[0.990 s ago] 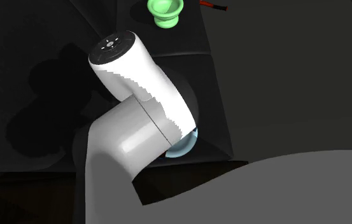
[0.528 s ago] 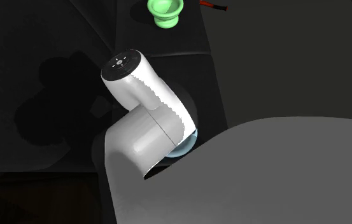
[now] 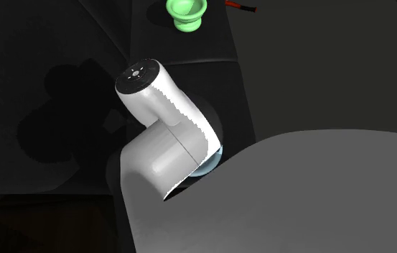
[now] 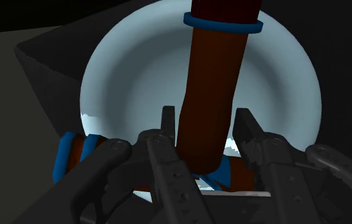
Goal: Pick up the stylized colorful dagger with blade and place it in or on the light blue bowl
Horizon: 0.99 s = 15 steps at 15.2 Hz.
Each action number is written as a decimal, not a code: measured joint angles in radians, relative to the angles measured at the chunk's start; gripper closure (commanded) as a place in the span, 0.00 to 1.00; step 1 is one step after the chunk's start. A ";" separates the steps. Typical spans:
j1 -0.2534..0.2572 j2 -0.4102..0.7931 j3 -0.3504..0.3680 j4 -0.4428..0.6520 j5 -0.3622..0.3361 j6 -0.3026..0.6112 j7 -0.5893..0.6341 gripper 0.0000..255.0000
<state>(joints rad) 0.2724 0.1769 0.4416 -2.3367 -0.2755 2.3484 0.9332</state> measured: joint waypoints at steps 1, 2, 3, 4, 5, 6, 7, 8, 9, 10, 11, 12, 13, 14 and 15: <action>0.000 0.001 0.000 -0.002 0.001 -0.001 0.000 0.00; 0.000 0.001 0.001 -0.003 0.001 -0.002 -0.001 0.00; 0.000 0.001 0.001 -0.004 0.001 -0.002 -0.001 0.00; 0.000 0.001 0.001 -0.004 0.001 -0.002 -0.001 0.00; 0.000 0.001 0.001 -0.004 0.002 -0.002 -0.001 0.00; 0.000 0.001 0.001 -0.004 0.001 -0.002 -0.001 0.00; -0.002 -0.013 0.004 -0.003 0.012 -0.014 -0.011 0.00; -0.002 -0.030 0.010 0.007 0.028 -0.038 -0.020 0.00; -0.001 -0.053 0.017 0.013 0.047 -0.064 -0.029 0.00; -0.003 -0.070 0.021 0.022 0.062 -0.087 -0.042 0.00; -0.002 -0.077 0.023 0.031 0.069 -0.101 -0.045 0.00; -0.003 -0.081 0.023 0.035 0.072 -0.109 -0.050 0.00; -0.003 -0.083 0.024 0.038 0.075 -0.114 -0.051 0.00; -0.003 -0.084 0.024 0.040 0.076 -0.117 -0.052 0.00; -0.003 -0.085 0.024 0.041 0.076 -0.119 -0.053 0.00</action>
<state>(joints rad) 0.2699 0.0924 0.4656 -2.2955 -0.1991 2.2299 0.8806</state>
